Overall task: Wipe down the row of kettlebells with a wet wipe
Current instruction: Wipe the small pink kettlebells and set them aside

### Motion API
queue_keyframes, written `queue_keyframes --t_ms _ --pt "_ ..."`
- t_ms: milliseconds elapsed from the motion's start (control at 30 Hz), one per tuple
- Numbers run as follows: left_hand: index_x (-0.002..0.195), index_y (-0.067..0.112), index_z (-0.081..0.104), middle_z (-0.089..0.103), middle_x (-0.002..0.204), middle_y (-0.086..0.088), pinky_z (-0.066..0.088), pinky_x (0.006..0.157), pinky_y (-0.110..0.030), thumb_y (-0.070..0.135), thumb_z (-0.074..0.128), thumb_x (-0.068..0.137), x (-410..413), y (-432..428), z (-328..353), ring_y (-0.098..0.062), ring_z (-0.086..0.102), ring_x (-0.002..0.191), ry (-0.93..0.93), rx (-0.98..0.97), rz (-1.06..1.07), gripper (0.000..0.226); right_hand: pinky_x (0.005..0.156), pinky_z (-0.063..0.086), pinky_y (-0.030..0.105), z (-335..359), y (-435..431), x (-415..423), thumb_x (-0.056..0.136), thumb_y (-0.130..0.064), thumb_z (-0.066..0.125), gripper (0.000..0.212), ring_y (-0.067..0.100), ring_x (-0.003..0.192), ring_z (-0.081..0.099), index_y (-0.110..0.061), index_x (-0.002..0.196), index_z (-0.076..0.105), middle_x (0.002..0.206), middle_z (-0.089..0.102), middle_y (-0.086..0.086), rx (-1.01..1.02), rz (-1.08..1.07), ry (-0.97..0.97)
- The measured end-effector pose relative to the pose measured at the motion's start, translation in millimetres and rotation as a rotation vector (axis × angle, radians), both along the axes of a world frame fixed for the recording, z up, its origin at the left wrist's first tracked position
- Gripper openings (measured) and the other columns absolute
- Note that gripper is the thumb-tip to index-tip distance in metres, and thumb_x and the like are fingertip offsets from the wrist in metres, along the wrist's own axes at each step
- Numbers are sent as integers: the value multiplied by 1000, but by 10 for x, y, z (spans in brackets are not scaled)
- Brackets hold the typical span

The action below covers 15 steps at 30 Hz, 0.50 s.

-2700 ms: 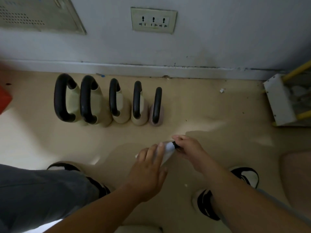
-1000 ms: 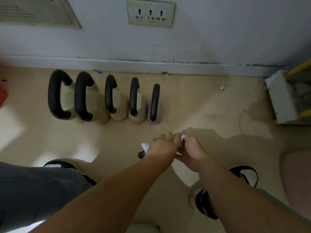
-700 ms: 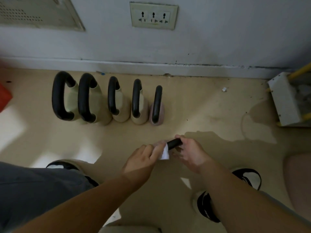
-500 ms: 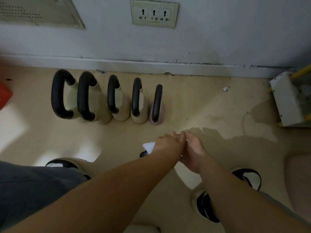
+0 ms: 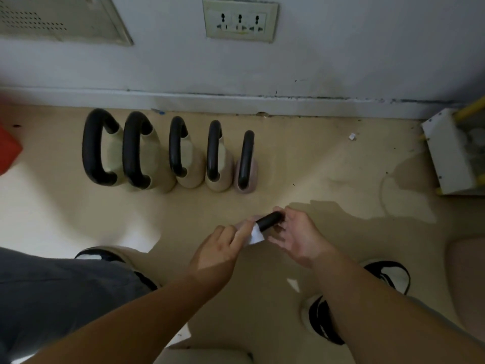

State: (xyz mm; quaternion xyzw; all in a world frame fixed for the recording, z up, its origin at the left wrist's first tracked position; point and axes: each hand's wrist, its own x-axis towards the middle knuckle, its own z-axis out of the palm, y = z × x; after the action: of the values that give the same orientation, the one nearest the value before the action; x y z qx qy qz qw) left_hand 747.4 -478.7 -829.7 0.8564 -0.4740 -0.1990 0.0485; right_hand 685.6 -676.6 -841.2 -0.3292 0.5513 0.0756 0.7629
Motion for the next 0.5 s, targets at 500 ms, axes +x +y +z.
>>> queue_keyframes --t_ms 500 --pt "155 24 25 53 108 -3 48 71 -34 22 41 89 37 -147 -114 -24 56 88 -15 -160 -11 67 97 50 43 -51 49 -1 110 -44 28 50 33 112 65 -11 127 61 128 68 18 -48 25 117"
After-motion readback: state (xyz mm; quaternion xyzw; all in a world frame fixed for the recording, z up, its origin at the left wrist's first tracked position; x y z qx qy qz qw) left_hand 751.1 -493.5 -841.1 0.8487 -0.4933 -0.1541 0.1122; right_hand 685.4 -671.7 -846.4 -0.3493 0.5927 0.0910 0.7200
